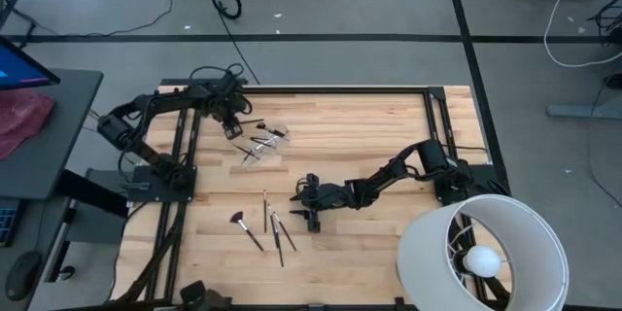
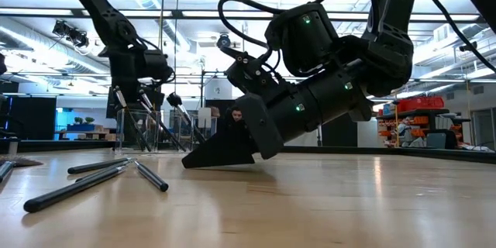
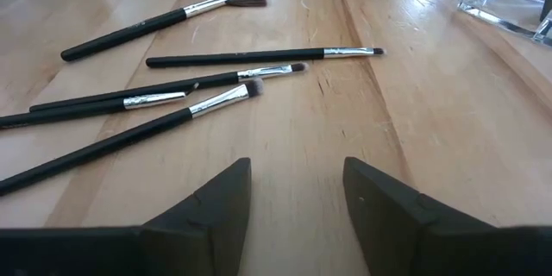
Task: Put items in baskets/containers
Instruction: Put the eyeshadow brush into the middle section of the transparent organizer
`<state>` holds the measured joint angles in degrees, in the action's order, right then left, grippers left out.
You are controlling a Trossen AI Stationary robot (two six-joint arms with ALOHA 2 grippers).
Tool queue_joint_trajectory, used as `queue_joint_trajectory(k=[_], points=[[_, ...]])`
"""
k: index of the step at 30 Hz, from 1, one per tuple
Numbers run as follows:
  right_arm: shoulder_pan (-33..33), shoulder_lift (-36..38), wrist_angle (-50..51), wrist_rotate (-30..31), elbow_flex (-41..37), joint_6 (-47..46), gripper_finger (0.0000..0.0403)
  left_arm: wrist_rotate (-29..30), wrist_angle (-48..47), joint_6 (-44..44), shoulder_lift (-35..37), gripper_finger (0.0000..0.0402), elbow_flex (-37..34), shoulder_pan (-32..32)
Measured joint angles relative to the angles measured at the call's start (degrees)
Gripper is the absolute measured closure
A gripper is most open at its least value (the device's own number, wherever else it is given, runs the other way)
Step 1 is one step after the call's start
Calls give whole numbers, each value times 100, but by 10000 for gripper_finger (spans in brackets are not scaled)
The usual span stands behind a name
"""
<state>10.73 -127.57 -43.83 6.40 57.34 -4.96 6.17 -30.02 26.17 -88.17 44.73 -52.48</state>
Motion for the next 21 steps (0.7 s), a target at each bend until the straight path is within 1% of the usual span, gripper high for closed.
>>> queue_joint_trajectory(k=[2,10,13,16,19,21], points=[[1,1,7,3,0,-14,214,1,-148,0,-43,264,37,25],[-2,2,2,0,0,9,214,-17,-166,71,-45,264,40,30],[-9,2,-16,-1,0,144,214,-203,-169,156,-59,264,40,30],[-35,2,-71,-4,-2,309,214,-222,-160,180,-78,265,42,34],[-85,2,-117,-34,-4,385,214,-253,-179,278,-196,271,94,47],[-134,0,-139,-36,-4,394,214,-331,-178,125,-374,279,225,58]])
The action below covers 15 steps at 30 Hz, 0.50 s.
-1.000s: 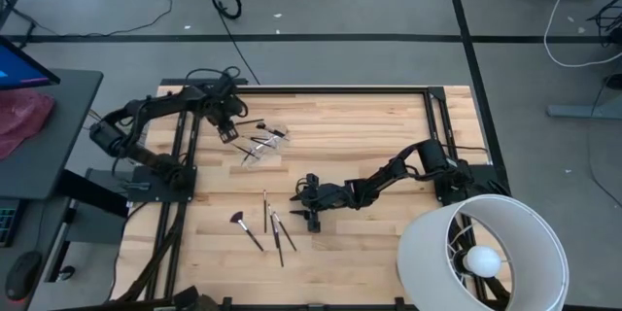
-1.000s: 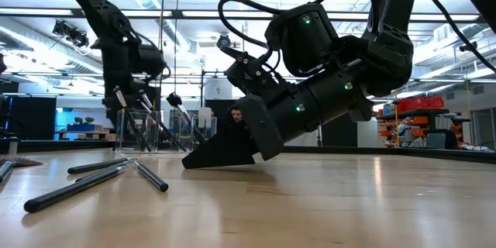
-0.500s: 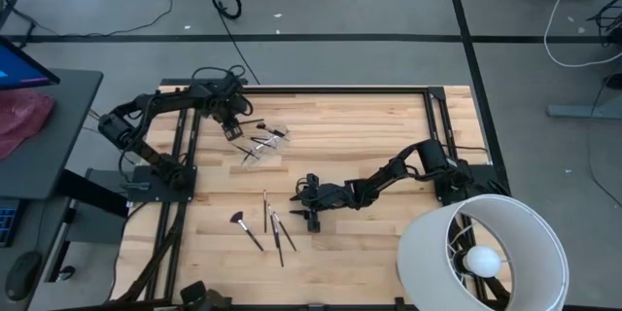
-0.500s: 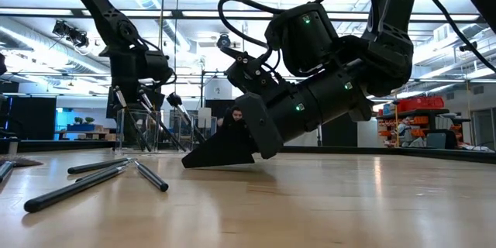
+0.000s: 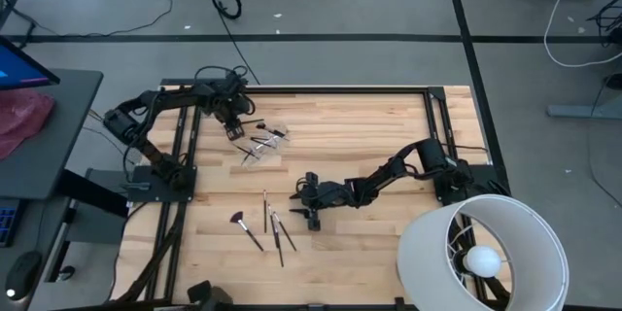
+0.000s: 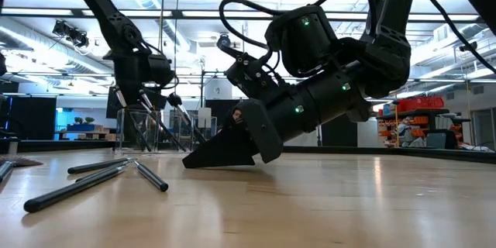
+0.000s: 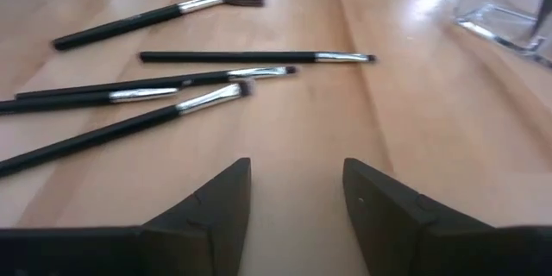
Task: Put items in baskets/containers
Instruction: Put the eyeshadow brush into the middle section of the transparent organizer
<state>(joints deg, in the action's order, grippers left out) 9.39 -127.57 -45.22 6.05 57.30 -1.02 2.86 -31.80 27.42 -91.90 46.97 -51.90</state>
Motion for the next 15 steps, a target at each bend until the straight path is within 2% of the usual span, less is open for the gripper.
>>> queue_joint_trajectory(k=[3,9,15], points=[[-80,0,-8,38,-1,0,214,-485,-37,-63,-417,298,209,41],[-111,0,-4,37,0,-74,214,-312,-611,-156,-1088,354,839,166],[-97,0,-1,-332,0,-185,214,-268,-838,-615,-1171,393,921,208]])
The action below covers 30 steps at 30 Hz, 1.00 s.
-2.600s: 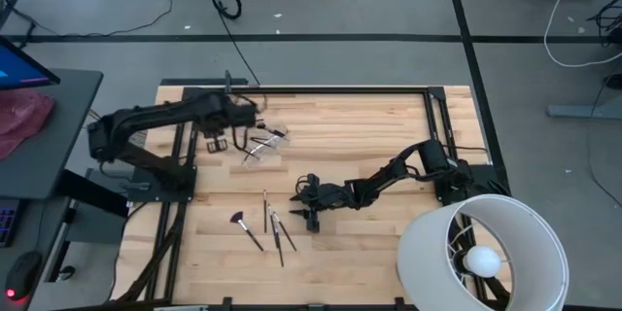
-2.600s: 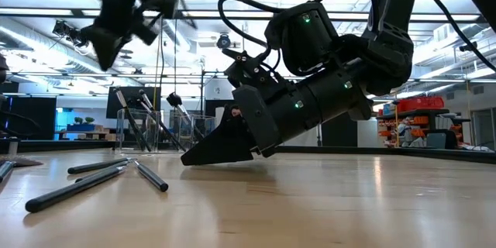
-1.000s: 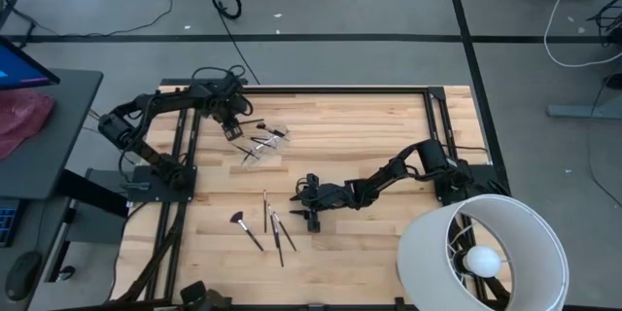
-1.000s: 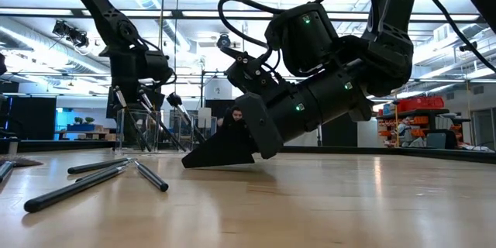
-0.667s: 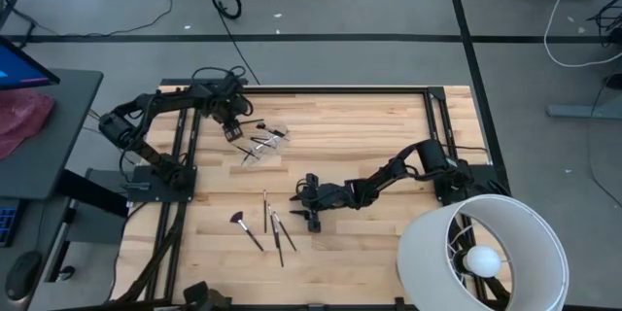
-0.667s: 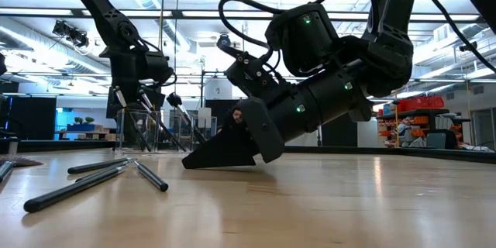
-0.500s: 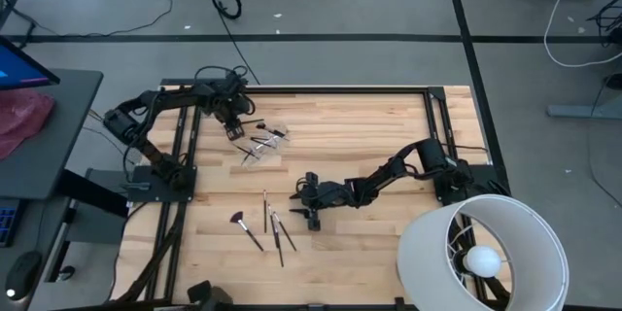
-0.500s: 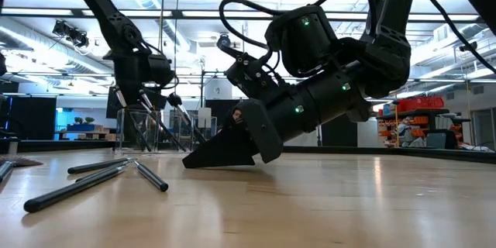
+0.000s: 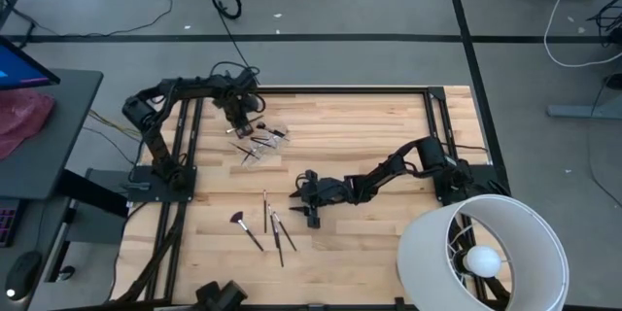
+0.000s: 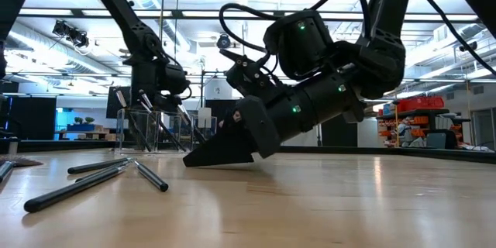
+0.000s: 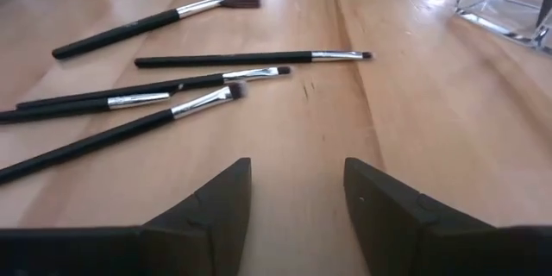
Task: Put items in baskets/containers
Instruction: Put the eyeshadow brush into the middle section of the transparent organizer
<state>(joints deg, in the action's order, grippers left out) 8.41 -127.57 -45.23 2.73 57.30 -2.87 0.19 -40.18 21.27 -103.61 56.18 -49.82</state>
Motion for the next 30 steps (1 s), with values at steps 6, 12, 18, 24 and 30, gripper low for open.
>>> queue_joint_trajectory(k=[6,12,18,24,30], points=[[34,0,16,-27,1,-230,214,249,-209,-511,-11,380,-1,327],[143,9,112,19,13,-230,214,509,-433,-1226,-17,383,2,588],[212,11,129,-8,13,-260,214,435,-577,-1544,-12,380,-7,757],[226,13,136,-47,13,-265,214,255,-841,-1902,309,386,-73,762],[231,13,115,16,13,-107,214,473,-1710,-1773,1173,387,-53,782]])
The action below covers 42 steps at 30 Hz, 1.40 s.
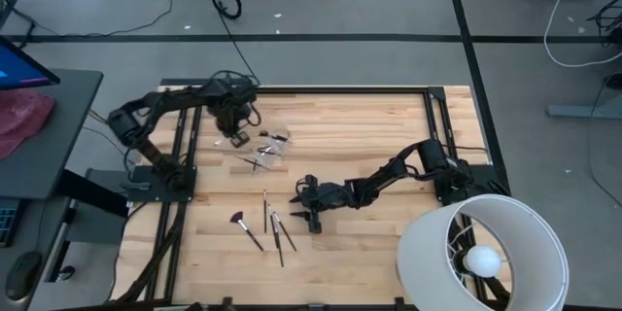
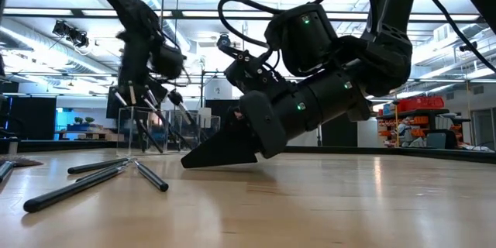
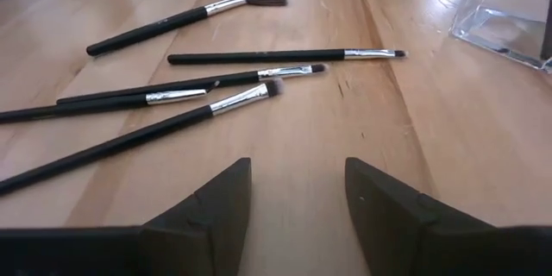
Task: Put items in baskets/containers
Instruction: Put the eyeshadow brush into the middle section of the transparent organizer
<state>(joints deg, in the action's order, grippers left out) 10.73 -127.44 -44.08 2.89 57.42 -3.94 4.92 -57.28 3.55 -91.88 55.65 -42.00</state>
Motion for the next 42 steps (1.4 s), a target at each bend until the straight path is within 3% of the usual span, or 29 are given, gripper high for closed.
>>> queue_joint_trajectory(k=[5,9,14,19,26,33,42], points=[[-13,-11,-167,3,-8,242,214,138,-1085,-276,887,387,366,176],[-71,-11,-325,15,-8,454,214,666,-1986,-620,1427,387,1056,542],[-195,-11,-415,48,-8,594,214,259,-2789,-1305,1560,388,1960,1442],[-285,-11,-419,52,-8,540,214,-298,-3251,-2023,1222,389,2262,2502],[-287,-11,-454,54,-8,594,214,-738,-3290,-2122,235,389,2282,3388],[-285,-11,-458,58,-8,594,214,-1081,-3271,-1951,-576,382,2284,3387],[-285,-11,-433,58,-8,594,214,-1385,-3276,-1899,-762,382,2289,3023]])
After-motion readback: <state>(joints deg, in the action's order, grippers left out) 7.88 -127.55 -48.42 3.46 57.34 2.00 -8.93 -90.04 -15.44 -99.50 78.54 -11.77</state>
